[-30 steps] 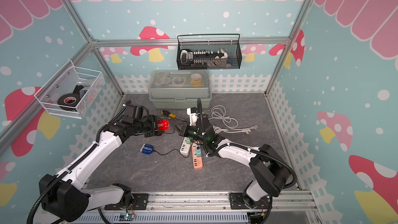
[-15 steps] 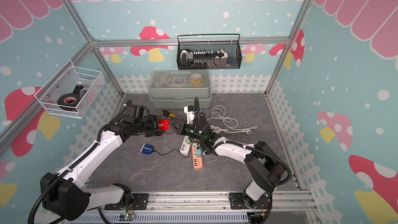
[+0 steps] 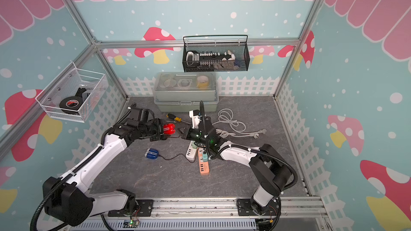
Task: Charge the electric shaver
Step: Insert the charging cable into the electric shaver.
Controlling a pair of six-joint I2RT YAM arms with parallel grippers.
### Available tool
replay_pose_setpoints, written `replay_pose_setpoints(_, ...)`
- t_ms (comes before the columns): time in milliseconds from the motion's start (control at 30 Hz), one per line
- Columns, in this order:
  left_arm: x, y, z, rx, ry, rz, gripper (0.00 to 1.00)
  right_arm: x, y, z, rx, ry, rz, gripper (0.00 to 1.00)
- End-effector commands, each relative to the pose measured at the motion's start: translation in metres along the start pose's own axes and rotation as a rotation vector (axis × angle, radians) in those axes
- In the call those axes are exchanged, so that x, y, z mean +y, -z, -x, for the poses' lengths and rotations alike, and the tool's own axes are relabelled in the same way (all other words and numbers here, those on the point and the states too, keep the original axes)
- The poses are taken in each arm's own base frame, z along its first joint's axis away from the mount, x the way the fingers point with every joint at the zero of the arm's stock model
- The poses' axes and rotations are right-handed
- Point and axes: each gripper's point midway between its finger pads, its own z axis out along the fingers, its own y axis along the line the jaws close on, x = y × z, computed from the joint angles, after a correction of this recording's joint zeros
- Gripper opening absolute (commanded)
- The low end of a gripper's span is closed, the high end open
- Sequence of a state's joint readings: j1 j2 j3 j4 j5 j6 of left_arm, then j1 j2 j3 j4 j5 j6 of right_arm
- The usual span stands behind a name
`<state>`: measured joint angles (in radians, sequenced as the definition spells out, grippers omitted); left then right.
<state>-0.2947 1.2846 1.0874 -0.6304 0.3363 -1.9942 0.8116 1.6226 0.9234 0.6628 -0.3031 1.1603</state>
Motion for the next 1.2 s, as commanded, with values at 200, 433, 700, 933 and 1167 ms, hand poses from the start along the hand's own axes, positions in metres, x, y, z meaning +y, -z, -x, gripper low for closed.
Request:
replay_pose_setpoints(200,-0.012,0.007,-0.015,0.056,-0.008,-0.032,0.00,0.001,-0.006,0.001,-0.008,0.025,0.001,0.00)
replay_pose_setpoints(433,-0.007,0.007,-0.017,0.064,-0.025,-0.017,0.00,0.006,-0.005,0.004,-0.003,0.055,0.002,0.00)
replay_pose_setpoints(700,-0.006,0.009,-0.019,0.061,-0.024,-0.021,0.00,0.003,-0.003,0.001,0.010,0.067,-0.011,0.00)
replay_pose_setpoints(933,-0.011,0.009,-0.023,0.068,-0.011,-0.035,0.00,-0.001,-0.002,-0.004,0.011,0.086,-0.010,0.00)
replay_pose_setpoints(1167,-0.018,0.009,-0.033,0.102,-0.017,-0.046,0.00,0.002,-0.012,-0.017,0.052,0.099,0.017,0.00)
